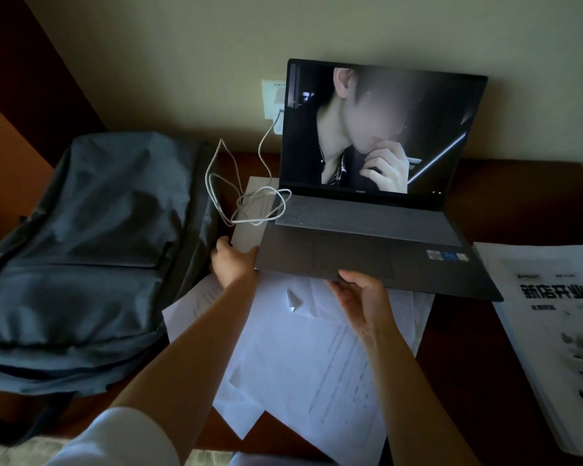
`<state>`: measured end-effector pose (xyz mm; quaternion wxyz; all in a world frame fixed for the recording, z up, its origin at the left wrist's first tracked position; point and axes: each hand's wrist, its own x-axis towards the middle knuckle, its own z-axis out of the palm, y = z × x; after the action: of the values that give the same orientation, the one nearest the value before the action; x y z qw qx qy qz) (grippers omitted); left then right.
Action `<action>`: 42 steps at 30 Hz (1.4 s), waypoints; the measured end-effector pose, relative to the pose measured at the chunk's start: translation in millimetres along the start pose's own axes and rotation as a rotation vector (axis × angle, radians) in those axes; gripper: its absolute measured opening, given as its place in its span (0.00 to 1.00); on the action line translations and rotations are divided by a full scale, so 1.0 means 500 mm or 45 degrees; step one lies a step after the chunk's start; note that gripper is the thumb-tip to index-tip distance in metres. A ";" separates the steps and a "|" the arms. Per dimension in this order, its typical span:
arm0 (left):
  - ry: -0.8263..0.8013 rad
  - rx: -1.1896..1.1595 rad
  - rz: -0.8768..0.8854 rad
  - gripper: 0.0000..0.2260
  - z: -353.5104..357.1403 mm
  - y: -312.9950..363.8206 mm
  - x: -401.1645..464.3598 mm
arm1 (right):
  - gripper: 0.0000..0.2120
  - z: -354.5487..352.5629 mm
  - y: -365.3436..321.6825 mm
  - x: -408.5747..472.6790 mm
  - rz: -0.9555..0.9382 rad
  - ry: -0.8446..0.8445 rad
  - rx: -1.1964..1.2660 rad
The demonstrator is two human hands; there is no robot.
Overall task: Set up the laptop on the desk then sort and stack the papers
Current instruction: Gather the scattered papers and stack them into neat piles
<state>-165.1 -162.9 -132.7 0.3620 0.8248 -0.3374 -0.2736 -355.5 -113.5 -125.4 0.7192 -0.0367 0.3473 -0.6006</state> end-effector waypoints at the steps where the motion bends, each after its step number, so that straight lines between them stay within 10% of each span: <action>1: -0.014 0.028 0.001 0.26 0.000 0.001 0.000 | 0.12 0.005 -0.001 -0.004 -0.009 -0.018 0.000; 17: -0.324 0.273 -0.112 0.16 0.057 -0.003 0.062 | 0.17 0.088 -0.068 -0.049 -0.062 -0.114 -0.233; 21: -0.447 0.271 -0.157 0.40 0.216 -0.113 0.193 | 0.15 0.110 -0.084 -0.049 -0.030 -0.112 -0.231; 27: -0.484 0.111 -0.145 0.33 0.016 0.068 -0.009 | 0.16 0.119 -0.094 -0.045 0.025 -0.114 -0.204; 38: -0.800 0.626 -0.111 0.41 -0.058 0.042 -0.061 | 0.15 0.154 -0.095 -0.062 0.065 -0.112 -0.015; 42: -0.629 0.889 -0.120 0.39 -0.077 0.033 -0.075 | 0.10 0.157 -0.095 -0.074 0.078 -0.073 -0.102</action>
<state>-167.7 -126.9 -89.5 -0.0436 0.8220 -0.4483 -0.3484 -354.1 -122.4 -27.1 0.7449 -0.0722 0.3513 -0.5626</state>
